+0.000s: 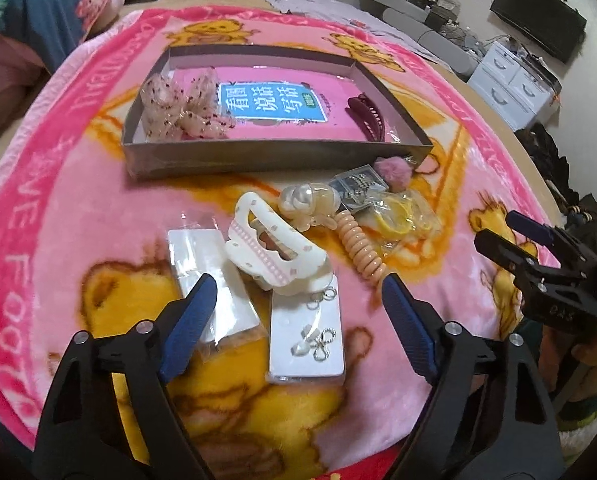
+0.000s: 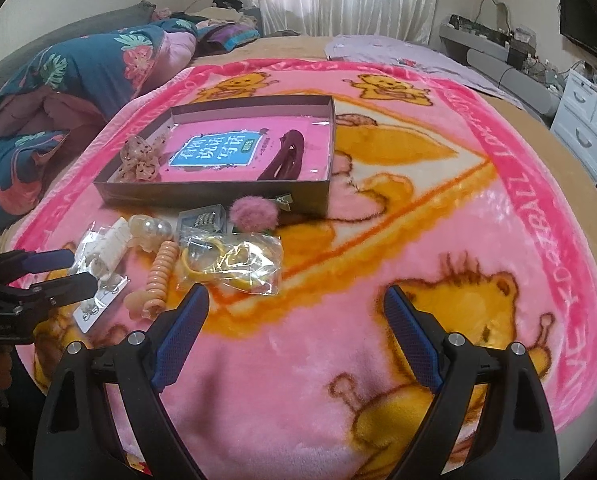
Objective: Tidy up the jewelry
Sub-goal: 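Grasp the white claw clip with the left tool while the right tool grasps the yellow-ring bag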
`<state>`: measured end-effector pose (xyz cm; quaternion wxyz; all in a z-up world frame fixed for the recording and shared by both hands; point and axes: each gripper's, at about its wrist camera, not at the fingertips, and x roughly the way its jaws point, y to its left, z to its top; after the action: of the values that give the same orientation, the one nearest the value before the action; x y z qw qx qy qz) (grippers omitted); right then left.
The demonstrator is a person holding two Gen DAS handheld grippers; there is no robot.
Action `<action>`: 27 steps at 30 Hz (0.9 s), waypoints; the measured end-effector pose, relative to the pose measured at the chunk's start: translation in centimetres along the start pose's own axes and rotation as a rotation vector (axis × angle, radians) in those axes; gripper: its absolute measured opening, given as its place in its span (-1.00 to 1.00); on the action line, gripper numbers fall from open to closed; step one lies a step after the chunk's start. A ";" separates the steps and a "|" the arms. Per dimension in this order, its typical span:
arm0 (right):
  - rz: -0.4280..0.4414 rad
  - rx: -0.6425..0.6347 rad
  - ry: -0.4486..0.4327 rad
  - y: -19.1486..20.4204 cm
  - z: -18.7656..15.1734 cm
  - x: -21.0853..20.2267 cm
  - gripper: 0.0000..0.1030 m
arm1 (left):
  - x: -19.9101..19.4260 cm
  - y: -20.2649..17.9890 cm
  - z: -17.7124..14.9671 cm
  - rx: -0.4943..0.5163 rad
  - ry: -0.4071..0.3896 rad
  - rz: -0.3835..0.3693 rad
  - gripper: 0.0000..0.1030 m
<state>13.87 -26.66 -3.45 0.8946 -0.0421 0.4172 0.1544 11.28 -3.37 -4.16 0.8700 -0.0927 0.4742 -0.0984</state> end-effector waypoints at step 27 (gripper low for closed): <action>0.121 0.034 0.108 2.4 1.6 5.7 0.71 | 1.5 2.1 2.0 -0.025 -0.035 0.052 0.02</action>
<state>17.73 -22.67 -6.57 0.8604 -0.0100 0.4693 0.1984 13.99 -1.59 -4.84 0.8793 -0.0927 0.4622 -0.0680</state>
